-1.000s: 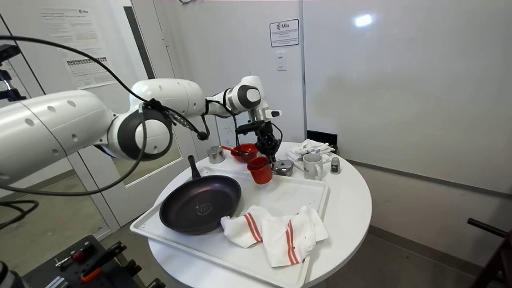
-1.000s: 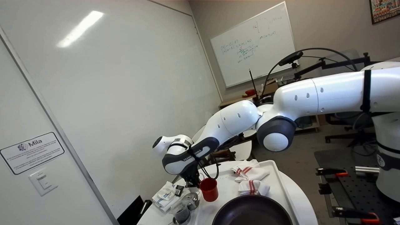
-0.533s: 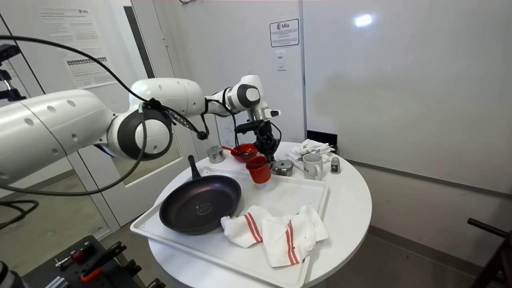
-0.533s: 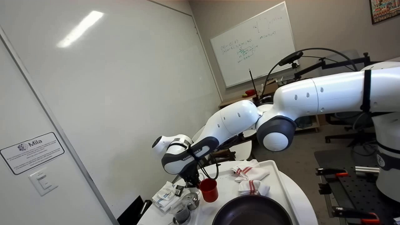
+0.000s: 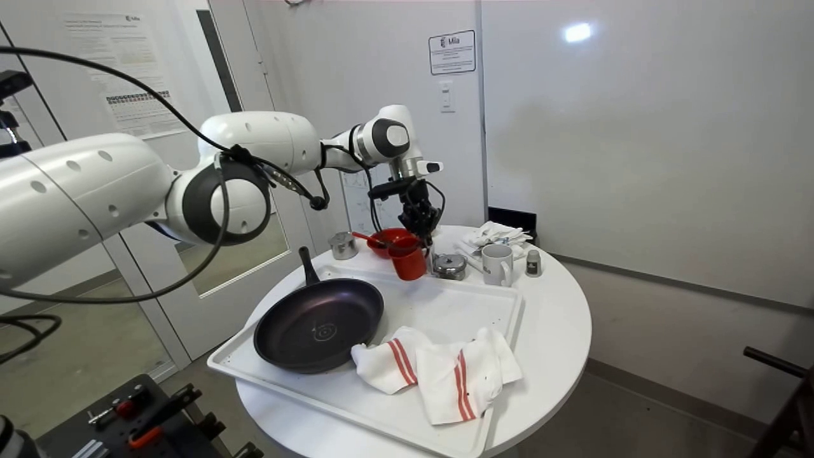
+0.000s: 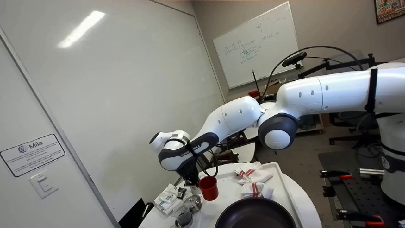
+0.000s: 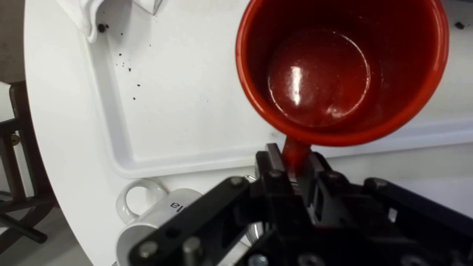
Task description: Move the red cup to the left
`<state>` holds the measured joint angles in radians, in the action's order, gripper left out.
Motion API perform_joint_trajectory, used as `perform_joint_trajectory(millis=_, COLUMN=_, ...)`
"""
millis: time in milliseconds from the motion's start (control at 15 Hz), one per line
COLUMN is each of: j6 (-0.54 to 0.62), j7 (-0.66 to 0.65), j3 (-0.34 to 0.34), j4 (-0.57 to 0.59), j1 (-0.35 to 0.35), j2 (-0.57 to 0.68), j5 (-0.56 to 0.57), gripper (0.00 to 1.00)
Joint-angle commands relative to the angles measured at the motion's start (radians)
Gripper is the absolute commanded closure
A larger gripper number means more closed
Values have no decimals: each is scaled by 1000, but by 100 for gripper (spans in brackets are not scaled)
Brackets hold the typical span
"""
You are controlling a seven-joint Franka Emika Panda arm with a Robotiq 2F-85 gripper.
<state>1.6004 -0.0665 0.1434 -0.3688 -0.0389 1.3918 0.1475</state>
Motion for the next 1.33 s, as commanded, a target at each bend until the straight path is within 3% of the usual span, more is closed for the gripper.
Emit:
perform_joint_trajectory(millis=0, j6=-51, j7=39, j3=-11, j4=-18, j1=3, j2=-38, j5=3, gripper=96)
perform_joint_trajectory(millis=867, j6=-50, j7=48, j3=-40, j4=8, j1=18, j2=-14, j5=-20, gripper=96)
perform_joint_trajectory(millis=1267, j6=-37, j7=105, j3=-60, j4=8, j1=-17, j2=-12, j5=-6, gripper=96)
